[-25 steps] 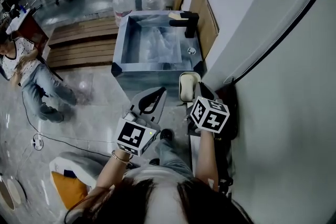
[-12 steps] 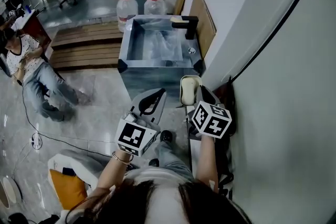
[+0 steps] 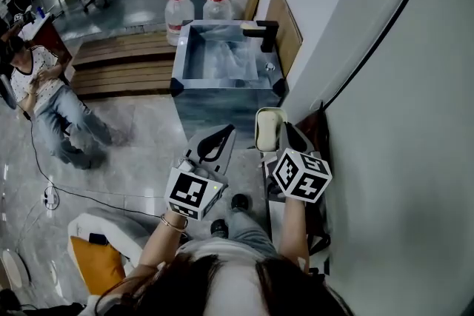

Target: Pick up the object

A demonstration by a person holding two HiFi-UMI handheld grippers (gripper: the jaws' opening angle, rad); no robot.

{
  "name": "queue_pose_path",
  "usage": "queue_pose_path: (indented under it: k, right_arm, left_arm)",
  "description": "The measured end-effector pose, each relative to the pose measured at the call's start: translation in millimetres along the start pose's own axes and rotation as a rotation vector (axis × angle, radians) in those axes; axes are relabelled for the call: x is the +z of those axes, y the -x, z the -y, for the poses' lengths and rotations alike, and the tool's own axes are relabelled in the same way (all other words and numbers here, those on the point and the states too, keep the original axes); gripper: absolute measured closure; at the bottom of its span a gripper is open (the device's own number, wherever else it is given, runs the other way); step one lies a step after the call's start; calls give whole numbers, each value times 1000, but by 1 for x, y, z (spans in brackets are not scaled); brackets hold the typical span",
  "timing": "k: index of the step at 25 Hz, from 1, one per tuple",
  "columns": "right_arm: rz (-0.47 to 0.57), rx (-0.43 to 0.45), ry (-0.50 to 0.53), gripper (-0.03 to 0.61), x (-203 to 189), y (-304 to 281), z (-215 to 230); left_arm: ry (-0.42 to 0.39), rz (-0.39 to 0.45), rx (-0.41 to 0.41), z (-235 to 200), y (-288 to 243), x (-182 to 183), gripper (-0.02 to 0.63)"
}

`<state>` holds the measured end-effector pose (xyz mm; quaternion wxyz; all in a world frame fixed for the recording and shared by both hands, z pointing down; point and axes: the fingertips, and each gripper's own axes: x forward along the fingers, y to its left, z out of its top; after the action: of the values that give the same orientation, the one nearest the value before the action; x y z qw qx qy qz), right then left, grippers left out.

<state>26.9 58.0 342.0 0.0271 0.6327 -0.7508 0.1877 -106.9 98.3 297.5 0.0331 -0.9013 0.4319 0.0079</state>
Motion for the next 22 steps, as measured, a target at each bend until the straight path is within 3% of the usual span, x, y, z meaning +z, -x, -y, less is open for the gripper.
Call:
queue_pose_path:
  k: [22]
  right_arm:
    - [70, 54, 20, 545, 14, 88, 7]
  left_arm:
    - [-20, 18, 17, 69, 25, 19, 604]
